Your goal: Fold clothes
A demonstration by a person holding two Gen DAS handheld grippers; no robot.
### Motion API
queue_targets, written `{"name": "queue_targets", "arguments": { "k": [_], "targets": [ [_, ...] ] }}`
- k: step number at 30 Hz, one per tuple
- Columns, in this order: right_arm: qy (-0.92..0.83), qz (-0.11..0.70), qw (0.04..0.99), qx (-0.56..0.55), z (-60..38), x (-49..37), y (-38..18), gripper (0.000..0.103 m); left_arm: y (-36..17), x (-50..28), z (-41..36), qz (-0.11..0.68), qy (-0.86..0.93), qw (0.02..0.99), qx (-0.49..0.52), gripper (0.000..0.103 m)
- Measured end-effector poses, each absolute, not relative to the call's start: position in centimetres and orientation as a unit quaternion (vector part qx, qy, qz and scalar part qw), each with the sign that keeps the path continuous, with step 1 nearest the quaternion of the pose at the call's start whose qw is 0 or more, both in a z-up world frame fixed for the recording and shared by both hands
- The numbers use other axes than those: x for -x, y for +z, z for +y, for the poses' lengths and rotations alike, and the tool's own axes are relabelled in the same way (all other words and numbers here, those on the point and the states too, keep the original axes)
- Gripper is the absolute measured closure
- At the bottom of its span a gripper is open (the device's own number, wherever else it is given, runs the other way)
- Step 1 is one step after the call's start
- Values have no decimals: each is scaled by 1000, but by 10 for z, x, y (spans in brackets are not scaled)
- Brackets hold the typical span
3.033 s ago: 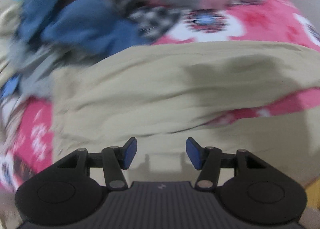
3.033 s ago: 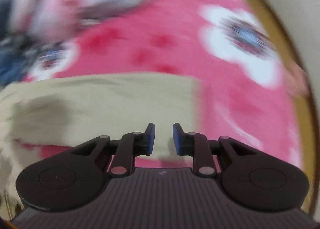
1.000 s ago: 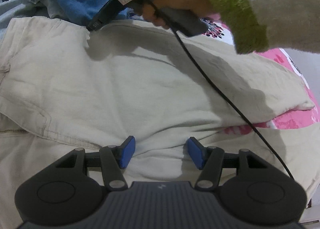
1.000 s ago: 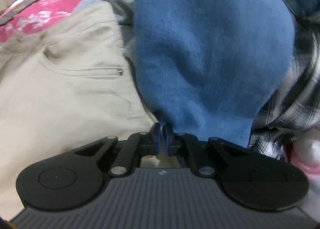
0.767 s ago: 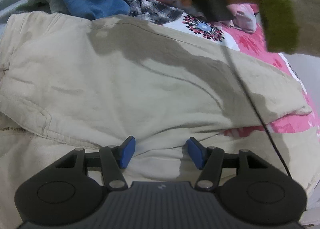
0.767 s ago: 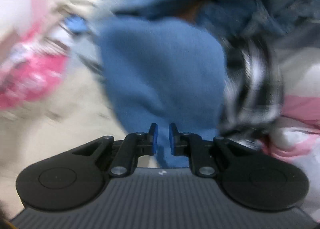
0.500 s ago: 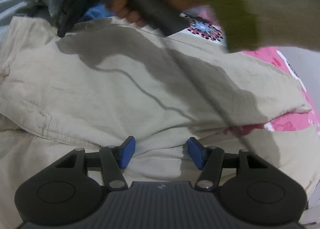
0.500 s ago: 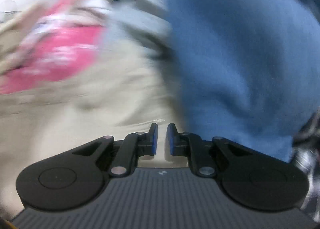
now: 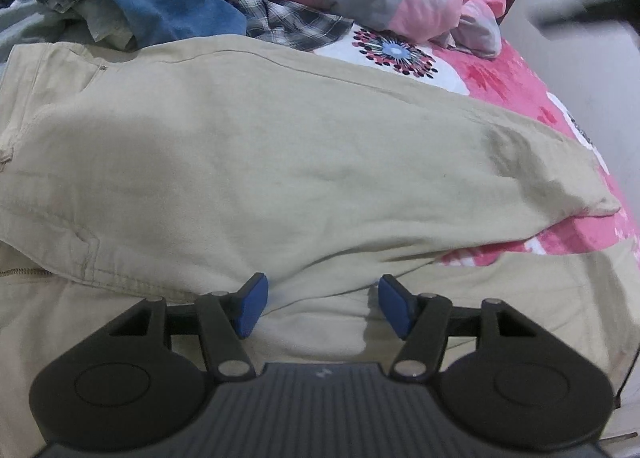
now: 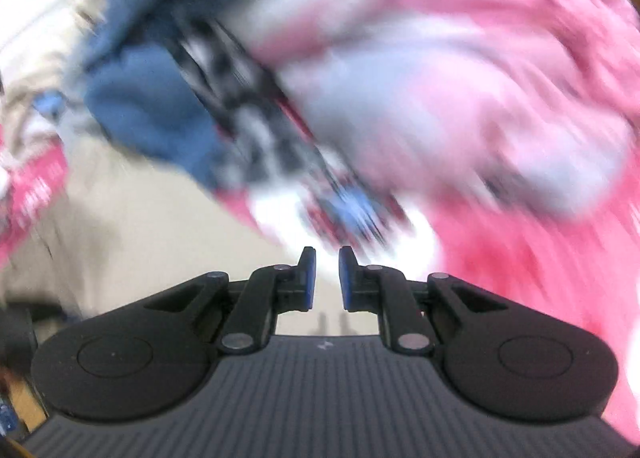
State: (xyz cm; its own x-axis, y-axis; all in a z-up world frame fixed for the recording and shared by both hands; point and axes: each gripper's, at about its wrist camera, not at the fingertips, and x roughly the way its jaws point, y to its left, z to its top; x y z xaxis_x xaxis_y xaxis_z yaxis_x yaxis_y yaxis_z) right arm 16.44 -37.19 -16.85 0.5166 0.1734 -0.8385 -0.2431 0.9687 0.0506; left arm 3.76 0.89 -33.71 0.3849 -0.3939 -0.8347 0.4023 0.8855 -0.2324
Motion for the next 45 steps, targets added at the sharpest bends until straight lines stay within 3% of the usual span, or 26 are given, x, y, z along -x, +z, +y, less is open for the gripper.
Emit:
{"name": "queue_targets", "arguments": {
  "k": [4, 9, 18, 21, 24, 29, 33, 36, 43, 45],
  "targets": [
    [72, 530, 845, -21, -418, -109, -226, 92, -339, -40, 4, 503, -232, 832, -15, 40],
    [-17, 536, 842, -61, -449, -88, -315, 93, -338, -38, -3, 504, -224, 833, -35, 39],
    [-259, 424, 843, -207, -637, -19, -334, 103, -335, -39, -12, 509, -206, 834, -57, 38],
    [-313, 410, 836, -190, -637, -10, -317, 97, -330, -37, -11, 513, -192, 835, -60, 38],
    [-250, 412, 857, -183, -605, 0, -293, 97, -316, -32, 2, 513, -167, 840, -52, 38],
    [-64, 449, 888, -79, -478, -25, -260, 97, -289, -12, 54, 517, -90, 850, -49, 38],
    [85, 436, 895, 41, -355, -53, -278, 97, -269, 14, 99, 515, -33, 854, -68, 38],
    [141, 447, 881, 65, -317, -59, -305, 100, -261, 32, 126, 519, -1, 852, -72, 38],
    [-85, 481, 872, 27, -453, -12, -311, 99, -269, 63, 150, 510, 18, 859, -35, 38],
    [-171, 492, 853, 28, -482, -4, -301, 94, -275, 63, 143, 502, 8, 864, -26, 38]
  ]
}}
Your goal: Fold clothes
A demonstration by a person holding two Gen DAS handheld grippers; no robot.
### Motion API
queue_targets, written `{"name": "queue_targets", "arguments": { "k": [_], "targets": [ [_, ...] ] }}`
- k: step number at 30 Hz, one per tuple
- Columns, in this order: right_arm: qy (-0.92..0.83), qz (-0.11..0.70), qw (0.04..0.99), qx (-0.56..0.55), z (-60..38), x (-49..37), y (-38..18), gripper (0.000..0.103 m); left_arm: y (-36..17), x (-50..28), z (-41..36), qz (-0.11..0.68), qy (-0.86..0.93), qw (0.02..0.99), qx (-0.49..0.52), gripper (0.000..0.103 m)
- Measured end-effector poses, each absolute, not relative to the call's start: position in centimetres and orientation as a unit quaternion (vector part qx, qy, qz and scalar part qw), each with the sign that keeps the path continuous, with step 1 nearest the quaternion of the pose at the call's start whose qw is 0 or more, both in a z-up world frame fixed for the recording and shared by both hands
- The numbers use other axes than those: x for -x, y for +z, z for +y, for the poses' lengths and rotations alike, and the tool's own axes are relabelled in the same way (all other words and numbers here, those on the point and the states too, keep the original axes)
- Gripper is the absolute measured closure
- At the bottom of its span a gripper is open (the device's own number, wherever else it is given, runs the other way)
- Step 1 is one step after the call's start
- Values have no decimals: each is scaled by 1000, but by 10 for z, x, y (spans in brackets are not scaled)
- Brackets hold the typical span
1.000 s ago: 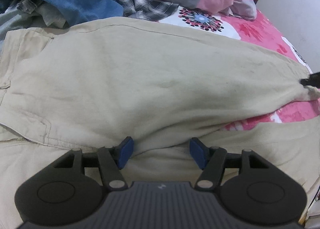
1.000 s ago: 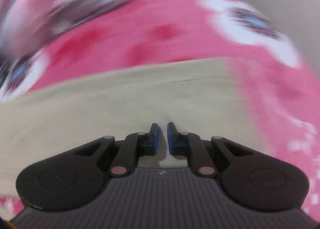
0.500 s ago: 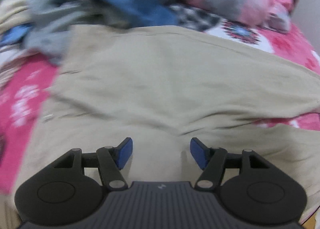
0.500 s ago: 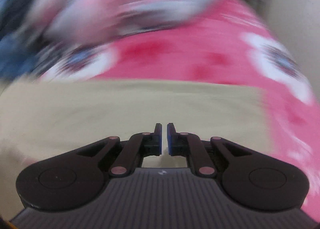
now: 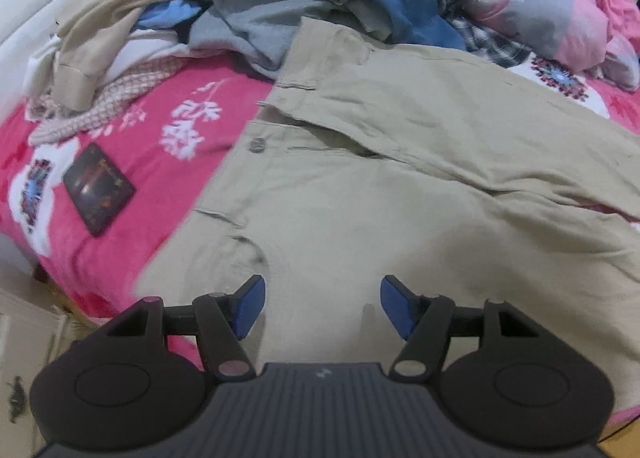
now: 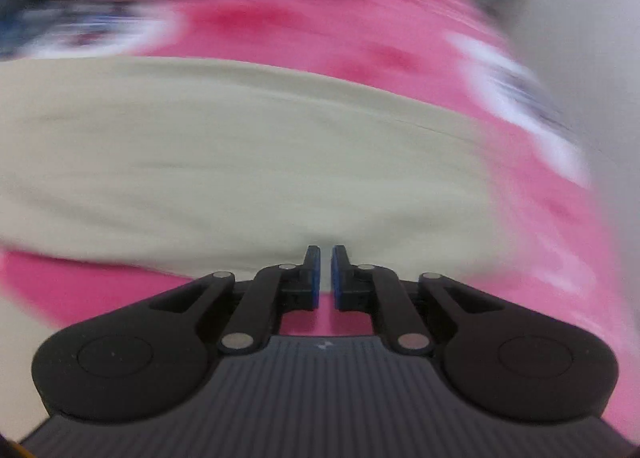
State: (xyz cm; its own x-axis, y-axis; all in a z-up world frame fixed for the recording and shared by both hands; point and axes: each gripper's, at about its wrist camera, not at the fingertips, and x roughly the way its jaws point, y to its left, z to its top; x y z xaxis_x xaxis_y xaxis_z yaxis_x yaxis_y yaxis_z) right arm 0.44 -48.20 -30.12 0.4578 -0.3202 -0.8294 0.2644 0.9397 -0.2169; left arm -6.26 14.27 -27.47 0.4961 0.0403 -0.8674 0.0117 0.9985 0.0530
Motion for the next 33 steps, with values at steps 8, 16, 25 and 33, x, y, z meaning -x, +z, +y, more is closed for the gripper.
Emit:
{"name": "queue_targets", "arguments": {
  "k": [8, 16, 25, 33],
  "targets": [
    [64, 404, 911, 51, -314, 2, -237, 94, -299, 57, 77, 488, -66, 868, -54, 38],
    [225, 413, 880, 73, -229, 18, -280, 100, -326, 71, 54, 505, -90, 849, -125, 37],
    [-53, 468, 882, 28, -423, 30, -259, 97, -325, 78, 74, 519, -98, 839, -132, 34],
    [221, 445, 868, 2, -269, 12, -269, 102, -324, 76, 78, 531, -95, 826, -166, 31]
  ]
}}
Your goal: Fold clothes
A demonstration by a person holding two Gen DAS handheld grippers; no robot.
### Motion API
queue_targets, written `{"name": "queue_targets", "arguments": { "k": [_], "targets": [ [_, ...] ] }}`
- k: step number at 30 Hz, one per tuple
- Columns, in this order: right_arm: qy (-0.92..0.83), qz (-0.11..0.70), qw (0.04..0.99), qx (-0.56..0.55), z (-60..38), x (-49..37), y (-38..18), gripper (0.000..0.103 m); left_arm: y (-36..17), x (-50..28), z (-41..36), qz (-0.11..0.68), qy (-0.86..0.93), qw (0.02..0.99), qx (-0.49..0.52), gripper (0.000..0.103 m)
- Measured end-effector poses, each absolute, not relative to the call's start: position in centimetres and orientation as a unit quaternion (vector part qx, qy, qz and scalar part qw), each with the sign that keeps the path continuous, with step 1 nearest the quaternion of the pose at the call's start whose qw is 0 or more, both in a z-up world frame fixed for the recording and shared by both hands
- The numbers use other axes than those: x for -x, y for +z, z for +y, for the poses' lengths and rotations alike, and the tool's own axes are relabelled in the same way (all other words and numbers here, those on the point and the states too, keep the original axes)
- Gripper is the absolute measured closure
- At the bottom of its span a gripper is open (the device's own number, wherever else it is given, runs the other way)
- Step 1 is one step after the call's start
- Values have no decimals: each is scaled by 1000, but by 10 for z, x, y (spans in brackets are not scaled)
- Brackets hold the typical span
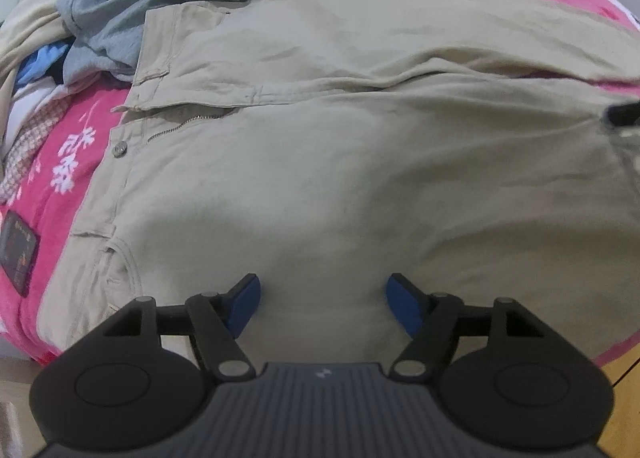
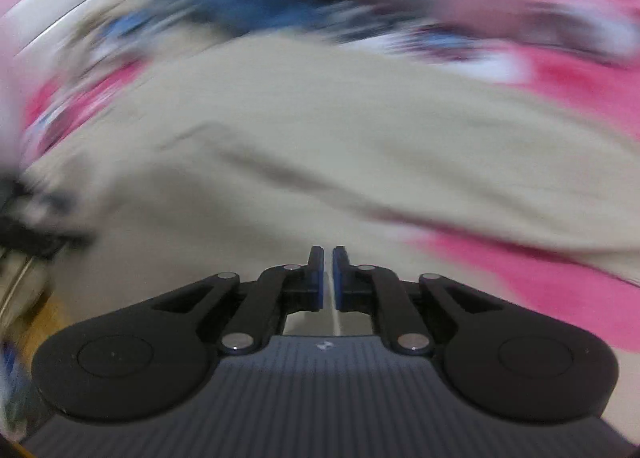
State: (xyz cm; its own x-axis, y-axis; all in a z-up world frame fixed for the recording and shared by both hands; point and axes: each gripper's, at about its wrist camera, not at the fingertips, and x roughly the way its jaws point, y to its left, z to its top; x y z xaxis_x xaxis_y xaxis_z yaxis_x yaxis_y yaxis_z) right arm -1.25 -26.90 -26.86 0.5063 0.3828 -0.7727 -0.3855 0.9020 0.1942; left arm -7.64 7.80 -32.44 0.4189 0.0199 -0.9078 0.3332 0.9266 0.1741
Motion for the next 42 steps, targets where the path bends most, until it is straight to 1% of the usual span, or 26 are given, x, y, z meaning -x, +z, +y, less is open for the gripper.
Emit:
{"name": "queue_targets", "arguments": {
  "k": [2, 4, 6, 8, 9, 11, 14, 16, 18, 19, 22, 24, 25, 26, 29, 31, 32, 34, 35, 36, 39, 40, 41, 42],
  "targets": [
    [209, 453, 866, 13, -278, 12, -283, 103, -324, 76, 80, 531, -93, 824, -173, 30],
    [167, 458, 873, -31, -328, 19, -285, 103, -325, 74, 85, 532, -92, 824, -172, 29],
    [70, 468, 881, -13, -377, 34, -279, 103, -324, 73, 90, 533, -91, 824, -169, 29],
    [-48, 494, 868, 21, -429, 41, -274, 103, -324, 71, 93, 534, -90, 823, -170, 29],
    [-79, 500, 862, 27, -437, 45, -269, 97, -323, 71, 93, 534, -90, 823, -172, 29],
    [-53, 481, 874, 38, -423, 52, -249, 97, -323, 71, 94, 535, -90, 821, -176, 29],
    [135, 464, 873, 66, -333, 67, -241, 97, -321, 70, 94, 539, -88, 819, -178, 30],
    [282, 456, 839, 95, -269, 85, -255, 101, -319, 70, 91, 536, -90, 818, -190, 30],
    [338, 443, 816, 154, -246, 95, -267, 101, -318, 71, 88, 532, -94, 814, -211, 30],
    [318, 450, 818, 163, -258, 93, -276, 101, -319, 71, 87, 531, -97, 813, -219, 30],
    [173, 484, 851, 108, -360, 79, -284, 102, -319, 71, 87, 528, -106, 811, -228, 30],
    [70, 499, 859, 89, -424, 75, -282, 103, -312, 71, 84, 521, -112, 813, -234, 34],
    [6, 505, 857, 106, -443, 77, -278, 98, -308, 71, 83, 516, -114, 815, -237, 34],
    [-24, 509, 852, 122, -450, 79, -274, 99, -303, 72, 80, 511, -122, 817, -237, 34],
    [47, 498, 860, 99, -424, 92, -258, 99, -285, 78, 63, 497, -174, 821, -220, 34],
    [176, 490, 848, 97, -374, 111, -256, 99, -281, 87, 41, 501, -235, 805, -214, 34],
    [193, 492, 841, 115, -368, 114, -261, 102, -283, 93, 27, 503, -268, 792, -218, 34],
    [227, 493, 826, 149, -357, 121, -270, 102, -292, 108, -3, 503, -329, 762, -241, 35],
    [244, 494, 818, 166, -351, 124, -275, 102, -298, 115, -15, 503, -351, 748, -254, 39],
    [255, 495, 811, 180, -348, 126, -279, 101, -305, 121, -26, 505, -369, 735, -263, 40],
    [38, 516, 845, 134, -454, 115, -288, 102, -319, 132, -44, 506, -387, 717, -284, 41],
    [-20, 523, 844, 122, -477, 115, -286, 98, -320, 133, -47, 501, -390, 715, -292, 41],
    [-51, 524, 843, 115, -488, 119, -280, 98, -319, 133, -48, 498, -393, 713, -297, 43],
    [-30, 519, 847, 116, -482, 125, -272, 98, -316, 133, -49, 497, -397, 712, -298, 45]
  ]
}}
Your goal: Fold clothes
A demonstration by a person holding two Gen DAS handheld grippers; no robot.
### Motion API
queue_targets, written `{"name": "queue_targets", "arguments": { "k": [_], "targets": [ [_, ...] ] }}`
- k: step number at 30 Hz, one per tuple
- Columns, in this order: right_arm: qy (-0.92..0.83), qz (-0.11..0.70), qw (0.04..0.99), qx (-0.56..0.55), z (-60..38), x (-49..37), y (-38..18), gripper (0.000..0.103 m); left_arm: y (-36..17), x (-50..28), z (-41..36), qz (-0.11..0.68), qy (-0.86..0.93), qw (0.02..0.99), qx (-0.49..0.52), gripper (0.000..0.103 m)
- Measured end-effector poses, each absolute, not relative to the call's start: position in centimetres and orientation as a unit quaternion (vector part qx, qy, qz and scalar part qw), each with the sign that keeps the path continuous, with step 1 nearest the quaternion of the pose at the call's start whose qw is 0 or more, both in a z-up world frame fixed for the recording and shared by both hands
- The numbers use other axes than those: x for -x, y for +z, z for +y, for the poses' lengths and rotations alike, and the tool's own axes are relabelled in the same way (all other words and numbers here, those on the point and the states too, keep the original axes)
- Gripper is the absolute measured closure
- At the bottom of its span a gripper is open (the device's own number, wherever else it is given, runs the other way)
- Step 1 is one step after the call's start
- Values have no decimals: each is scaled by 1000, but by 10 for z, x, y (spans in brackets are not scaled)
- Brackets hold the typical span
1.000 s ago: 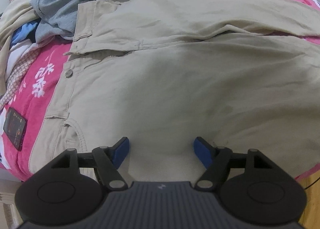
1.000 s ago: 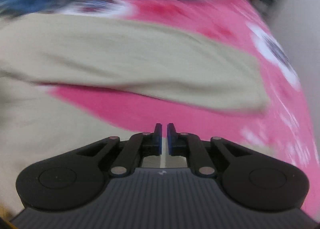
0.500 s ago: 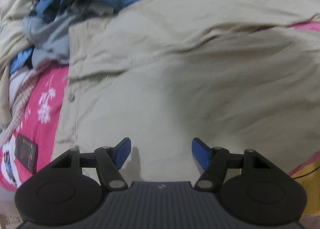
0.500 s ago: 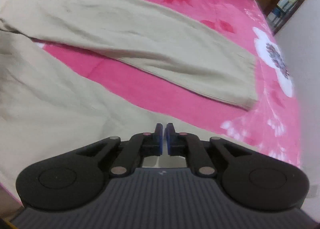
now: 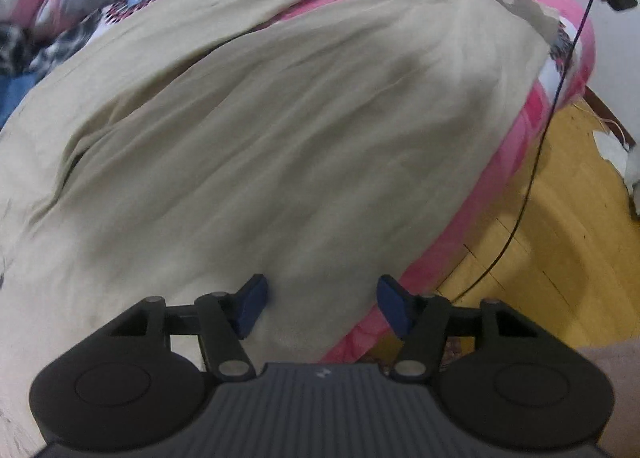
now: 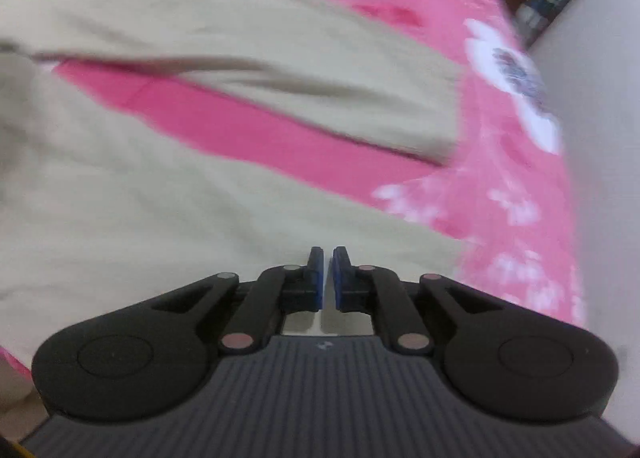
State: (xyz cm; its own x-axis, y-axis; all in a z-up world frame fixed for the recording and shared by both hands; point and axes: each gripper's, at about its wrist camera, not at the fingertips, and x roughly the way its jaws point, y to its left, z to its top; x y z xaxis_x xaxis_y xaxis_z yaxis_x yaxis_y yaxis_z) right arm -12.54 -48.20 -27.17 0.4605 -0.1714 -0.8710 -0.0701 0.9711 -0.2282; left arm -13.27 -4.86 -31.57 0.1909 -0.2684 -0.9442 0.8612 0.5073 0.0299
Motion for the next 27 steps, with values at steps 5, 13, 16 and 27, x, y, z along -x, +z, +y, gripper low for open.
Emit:
{"name": "queue_targets", "arguments": {
  "k": [5, 13, 16, 27],
  "targets": [
    [206, 500, 835, 97, -382, 153, -258, 98, -301, 132, -58, 480, -420, 709, -300, 52],
    [207, 485, 844, 99, -379, 140, -295, 102, -322, 150, -91, 469, -484, 671, -309, 59],
    [16, 505, 860, 64, -460, 133, -289, 100, -324, 150, -92, 466, -488, 669, -312, 59],
    [231, 491, 835, 90, -362, 140, -299, 101, -323, 154, -92, 488, -476, 668, -298, 58]
  ]
}}
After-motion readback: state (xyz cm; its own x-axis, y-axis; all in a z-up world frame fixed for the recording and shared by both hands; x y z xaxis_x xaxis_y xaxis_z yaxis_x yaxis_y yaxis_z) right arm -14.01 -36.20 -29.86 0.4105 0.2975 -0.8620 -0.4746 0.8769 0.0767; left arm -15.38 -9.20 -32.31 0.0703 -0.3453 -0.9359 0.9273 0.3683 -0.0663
